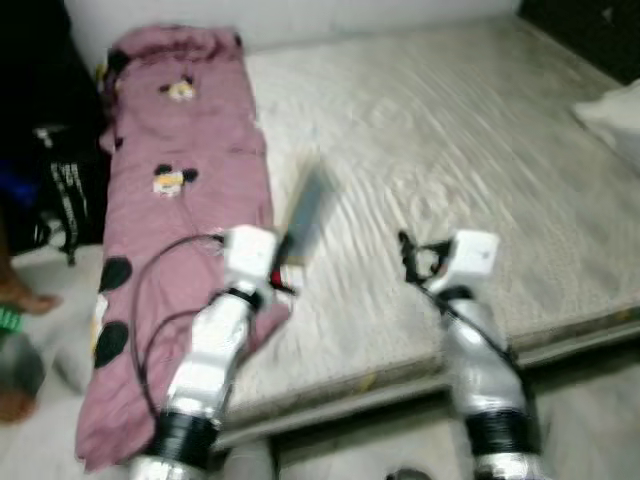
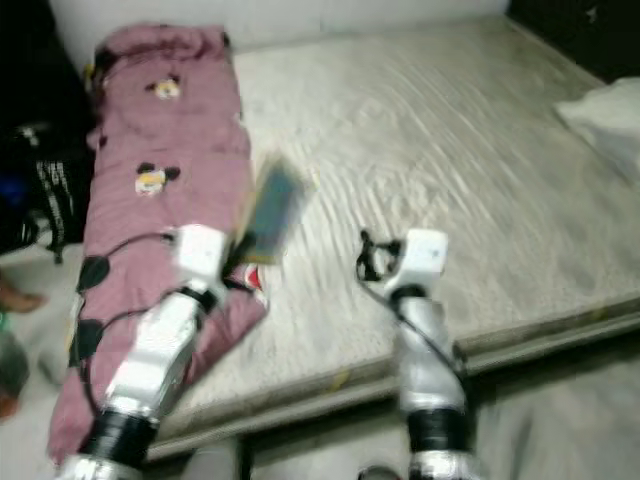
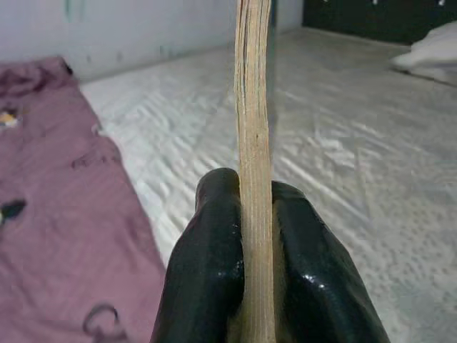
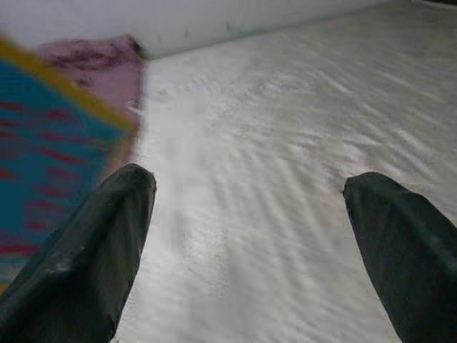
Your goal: Clean up the room
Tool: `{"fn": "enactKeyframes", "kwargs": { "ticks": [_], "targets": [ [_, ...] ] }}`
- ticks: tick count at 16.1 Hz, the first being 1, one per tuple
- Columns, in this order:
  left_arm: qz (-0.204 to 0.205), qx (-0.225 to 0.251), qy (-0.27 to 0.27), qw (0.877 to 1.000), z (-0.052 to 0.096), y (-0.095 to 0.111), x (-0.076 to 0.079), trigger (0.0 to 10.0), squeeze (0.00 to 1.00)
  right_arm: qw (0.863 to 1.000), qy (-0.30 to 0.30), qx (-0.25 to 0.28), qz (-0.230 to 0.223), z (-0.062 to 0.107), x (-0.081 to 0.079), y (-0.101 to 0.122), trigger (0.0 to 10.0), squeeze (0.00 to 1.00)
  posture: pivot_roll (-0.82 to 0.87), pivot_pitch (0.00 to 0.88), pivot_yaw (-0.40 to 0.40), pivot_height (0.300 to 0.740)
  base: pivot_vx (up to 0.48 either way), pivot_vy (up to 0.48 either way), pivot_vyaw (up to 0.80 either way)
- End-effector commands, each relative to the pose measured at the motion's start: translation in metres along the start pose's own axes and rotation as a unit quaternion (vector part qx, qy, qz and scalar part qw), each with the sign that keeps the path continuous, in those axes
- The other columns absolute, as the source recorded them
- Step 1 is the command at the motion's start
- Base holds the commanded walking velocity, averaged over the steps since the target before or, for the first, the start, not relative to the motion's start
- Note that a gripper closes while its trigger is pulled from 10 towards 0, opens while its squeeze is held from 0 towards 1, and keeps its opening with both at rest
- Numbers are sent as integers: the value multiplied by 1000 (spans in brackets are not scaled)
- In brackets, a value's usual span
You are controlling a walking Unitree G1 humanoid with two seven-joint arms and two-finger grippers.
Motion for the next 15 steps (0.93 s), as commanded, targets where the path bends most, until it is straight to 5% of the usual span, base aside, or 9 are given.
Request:
{"fn": "enactKeyframes", "kwargs": {
  "ticks": [1,15],
  "targets": [
    [-22,-12,56,998,8,-5,-28,10000,0,1000,25,12,3,-3,-14,6,10000,0,91,0,48,740,0,0,0],
    [-30,-18,30,999,11,-10,-18,10000,0,1000,18,0,25,-1,-11,2,10000,0,88,0,36,740,0,0,0]
  ]
}}
Point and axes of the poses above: a point about 5 cm out from each wrist's last joint towards the gripper, its own z axis pointing back from the gripper into the wrist, its own y axis along the axis of the wrist's last joint, x = y × z, the point moved 1 cm from there along -z, pointing out of the wrist towards the gripper, and after that the axes turned 2 degrees about -z, right-handed, at the moved point
